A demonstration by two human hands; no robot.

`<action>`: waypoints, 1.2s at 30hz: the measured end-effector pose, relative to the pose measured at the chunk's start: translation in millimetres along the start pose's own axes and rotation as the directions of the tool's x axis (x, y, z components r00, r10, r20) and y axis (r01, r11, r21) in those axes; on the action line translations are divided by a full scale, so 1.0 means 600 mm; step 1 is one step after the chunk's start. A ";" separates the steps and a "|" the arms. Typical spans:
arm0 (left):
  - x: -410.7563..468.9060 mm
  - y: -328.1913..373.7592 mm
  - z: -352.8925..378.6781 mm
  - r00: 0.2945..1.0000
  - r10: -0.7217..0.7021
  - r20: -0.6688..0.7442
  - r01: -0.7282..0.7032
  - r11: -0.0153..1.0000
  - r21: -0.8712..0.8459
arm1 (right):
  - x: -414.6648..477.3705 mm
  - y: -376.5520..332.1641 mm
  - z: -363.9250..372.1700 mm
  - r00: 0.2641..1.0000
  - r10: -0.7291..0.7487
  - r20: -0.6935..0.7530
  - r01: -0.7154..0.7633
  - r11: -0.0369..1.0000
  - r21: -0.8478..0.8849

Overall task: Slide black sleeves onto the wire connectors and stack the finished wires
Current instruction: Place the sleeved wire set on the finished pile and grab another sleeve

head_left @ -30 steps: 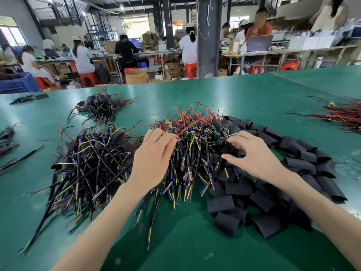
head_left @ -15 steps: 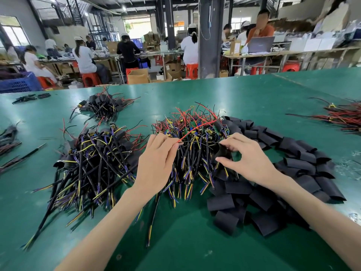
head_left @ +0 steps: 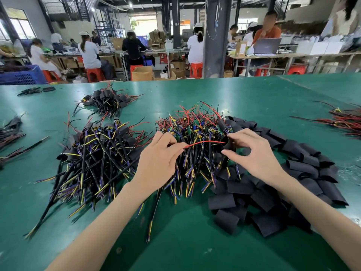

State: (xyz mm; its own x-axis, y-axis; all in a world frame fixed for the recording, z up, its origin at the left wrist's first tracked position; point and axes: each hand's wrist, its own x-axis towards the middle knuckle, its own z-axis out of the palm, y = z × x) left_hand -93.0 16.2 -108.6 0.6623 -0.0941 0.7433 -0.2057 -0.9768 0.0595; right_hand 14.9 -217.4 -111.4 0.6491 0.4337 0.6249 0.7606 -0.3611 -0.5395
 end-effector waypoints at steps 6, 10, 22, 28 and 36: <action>0.003 -0.001 -0.006 0.999 0.046 0.011 -0.047 0.995 0.088 | -0.002 -0.003 0.001 0.999 -0.037 0.025 0.038 0.999 -0.025; 0.006 0.011 -0.011 0.991 0.089 0.096 -0.097 0.992 0.077 | -0.006 -0.002 0.005 0.991 -0.119 0.056 0.127 0.975 -0.184; 0.007 0.039 -0.005 0.980 -0.057 0.192 0.092 0.980 -0.179 | -0.010 -0.022 0.018 0.953 -0.284 0.110 0.304 0.883 -0.358; 0.003 0.045 -0.009 0.990 0.044 0.137 -0.048 0.998 0.030 | -0.017 -0.044 0.022 0.950 -0.287 0.119 0.310 0.900 -0.305; 0.001 0.053 -0.006 0.979 -0.047 0.197 0.086 0.977 -0.194 | -0.020 -0.057 0.028 0.936 -0.327 0.131 0.351 0.898 -0.264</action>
State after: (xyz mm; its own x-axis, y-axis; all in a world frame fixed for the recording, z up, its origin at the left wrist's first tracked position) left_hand -101.7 -14.6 -103.9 0.8000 -0.0842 0.5940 -0.2841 -0.9252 0.2515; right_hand -18.8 -196.5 -109.9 0.3578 0.6321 0.6873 0.9132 -0.3905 -0.1163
